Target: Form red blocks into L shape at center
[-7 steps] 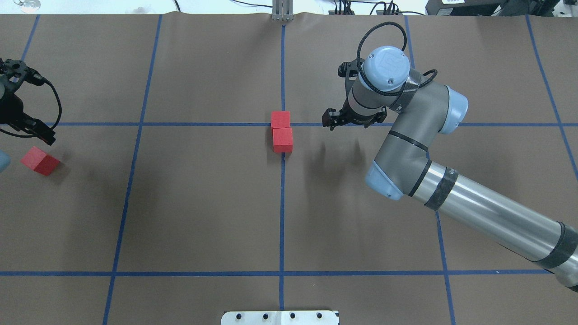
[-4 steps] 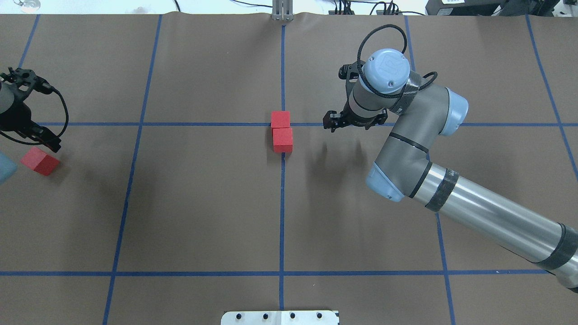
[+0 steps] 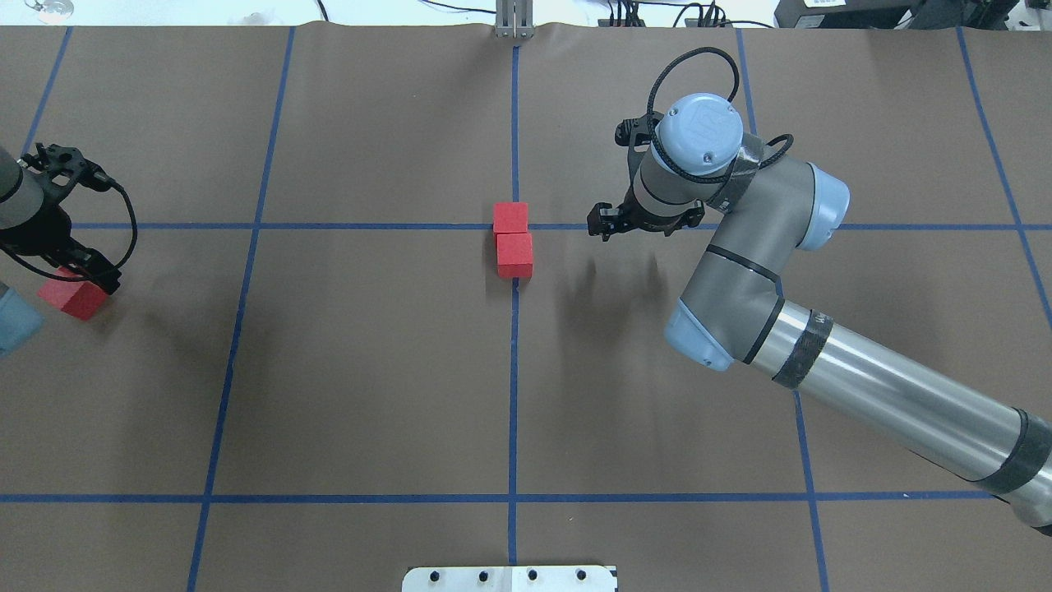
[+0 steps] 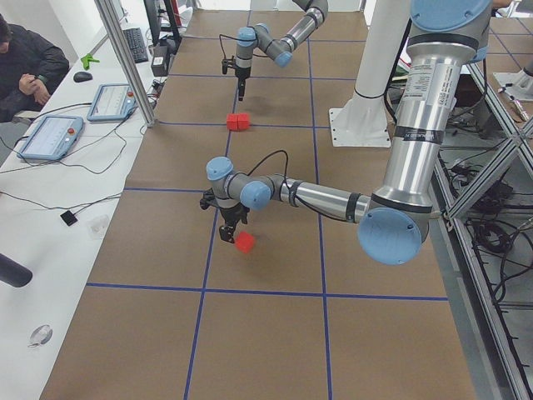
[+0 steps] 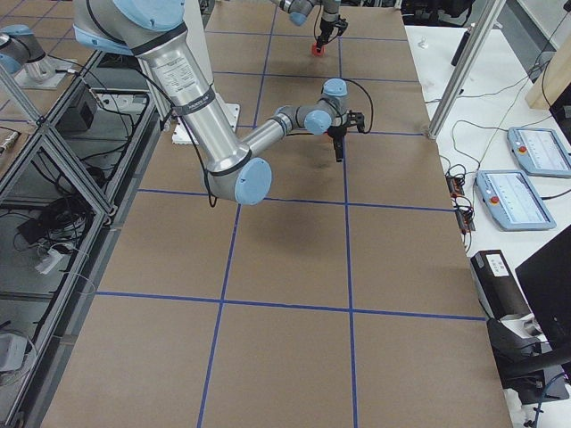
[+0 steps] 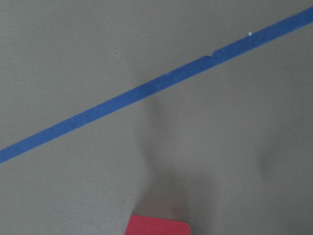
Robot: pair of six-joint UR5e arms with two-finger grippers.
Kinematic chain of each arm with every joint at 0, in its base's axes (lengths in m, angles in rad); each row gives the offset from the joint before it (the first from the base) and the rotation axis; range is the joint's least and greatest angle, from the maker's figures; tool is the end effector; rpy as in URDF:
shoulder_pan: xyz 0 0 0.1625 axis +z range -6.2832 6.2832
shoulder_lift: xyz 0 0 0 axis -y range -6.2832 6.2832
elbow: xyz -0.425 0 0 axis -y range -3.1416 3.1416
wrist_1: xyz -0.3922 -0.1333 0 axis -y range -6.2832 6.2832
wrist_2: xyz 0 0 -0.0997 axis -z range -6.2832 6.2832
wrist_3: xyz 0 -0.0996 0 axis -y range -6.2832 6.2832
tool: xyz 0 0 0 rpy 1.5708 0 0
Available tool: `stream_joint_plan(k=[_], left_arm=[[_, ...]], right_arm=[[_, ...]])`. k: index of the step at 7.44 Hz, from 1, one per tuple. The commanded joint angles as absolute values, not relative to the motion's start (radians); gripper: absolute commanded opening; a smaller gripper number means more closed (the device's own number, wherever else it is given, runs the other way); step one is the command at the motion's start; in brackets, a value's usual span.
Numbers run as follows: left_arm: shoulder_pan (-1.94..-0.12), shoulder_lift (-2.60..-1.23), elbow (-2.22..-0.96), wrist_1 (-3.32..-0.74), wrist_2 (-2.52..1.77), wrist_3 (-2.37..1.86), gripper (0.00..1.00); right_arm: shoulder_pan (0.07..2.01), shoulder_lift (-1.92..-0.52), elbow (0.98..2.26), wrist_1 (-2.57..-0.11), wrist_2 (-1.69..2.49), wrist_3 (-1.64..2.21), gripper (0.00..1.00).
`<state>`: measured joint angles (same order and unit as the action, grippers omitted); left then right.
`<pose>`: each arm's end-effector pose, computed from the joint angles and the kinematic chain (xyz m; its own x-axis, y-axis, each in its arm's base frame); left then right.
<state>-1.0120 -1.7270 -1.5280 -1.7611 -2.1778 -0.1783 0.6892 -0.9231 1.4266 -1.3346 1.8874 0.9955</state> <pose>0.2402 -0.5284 0.5862 0.6861 0.4274 -0.5887 -0.3904 0.8991 0.1978 -0.5040 -0.5479 0.3149 0.7190 -0.0775 0.6907 -0.0610 0.9829 0.1738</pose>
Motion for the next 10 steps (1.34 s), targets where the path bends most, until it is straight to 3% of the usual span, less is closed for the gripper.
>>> stream_joint_plan(k=[1,4,5,7,8,10], left_arm=[[-1.008,-1.709,-1.484,-1.842,-2.177,-0.176,0.99],[-1.008,-1.697,-1.479,-1.876,-2.177,-0.189,0.99],[-1.008,-1.695,-1.477,-1.876,-2.177,-0.19,0.82],[-1.012,-1.669,-1.508,-1.875,-2.177,-0.192,0.15],[-1.017,-1.661,-1.55,-1.862,-2.177,-0.193,0.0],[-1.025,-1.647,-1.665,-1.719,-2.18,-0.239,0.0]], right_arm=[[0.687,-0.92,1.427,-1.335,1.887,0.996,0.99],[0.687,-0.92,1.427,-1.336,1.887,0.996,0.99],[0.684,-0.922,1.427,-1.336,1.887,0.996,0.99],[0.678,-0.92,1.427,-1.336,1.885,0.996,0.99],[0.677,-0.92,1.427,-1.336,1.885,0.997,0.99],[0.675,-0.917,1.428,-1.336,1.878,0.997,0.99]])
